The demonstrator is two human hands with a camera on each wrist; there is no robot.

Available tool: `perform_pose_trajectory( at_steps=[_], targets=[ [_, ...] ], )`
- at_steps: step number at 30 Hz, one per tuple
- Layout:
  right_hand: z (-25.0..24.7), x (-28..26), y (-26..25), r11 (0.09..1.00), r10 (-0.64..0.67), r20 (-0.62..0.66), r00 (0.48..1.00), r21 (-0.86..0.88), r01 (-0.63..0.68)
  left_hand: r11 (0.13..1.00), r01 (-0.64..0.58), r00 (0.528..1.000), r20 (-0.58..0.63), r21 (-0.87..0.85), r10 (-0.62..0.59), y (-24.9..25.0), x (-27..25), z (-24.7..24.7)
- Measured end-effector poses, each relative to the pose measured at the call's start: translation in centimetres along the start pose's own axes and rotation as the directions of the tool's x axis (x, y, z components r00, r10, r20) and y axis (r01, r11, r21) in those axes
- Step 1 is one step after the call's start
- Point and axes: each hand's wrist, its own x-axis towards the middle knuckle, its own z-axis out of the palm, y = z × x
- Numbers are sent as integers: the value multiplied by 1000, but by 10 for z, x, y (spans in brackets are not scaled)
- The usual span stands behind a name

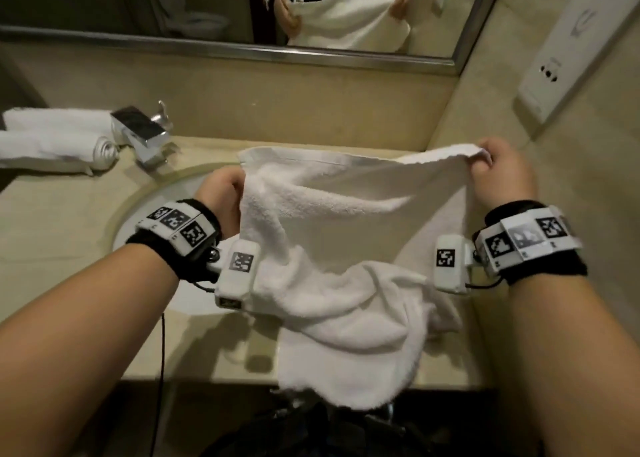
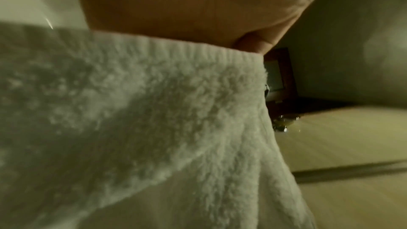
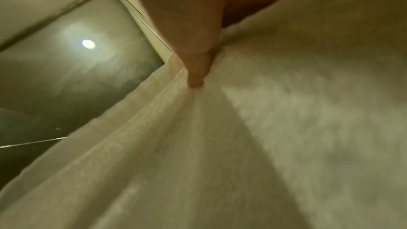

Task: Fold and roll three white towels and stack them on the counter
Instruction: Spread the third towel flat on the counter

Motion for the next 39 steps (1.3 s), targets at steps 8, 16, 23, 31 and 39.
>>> perform_pose_trajectory(
  at_steps=[8,16,23,31,39],
  targets=[
    [-6,85,-33,958,-128,-45,991,-263,112,997,21,982,188,-80,-6,60,82,-4],
    [102,142,-11,907,-32,46,998,-418,48,907,33,980,-190,420,52,37,243,-17],
    [170,76,66,883,353,477,805,-453,-119,524,171,977,-212,834,18,-17,304,-45],
    [184,106,67,853,395,493,775,-509,-112,466,232,947,-308,854,93,-5,315,-68],
    [158,74,43,938,216,486,847,-344,-42,399,52,962,-153,915,226,-3,254,-44]
  ],
)
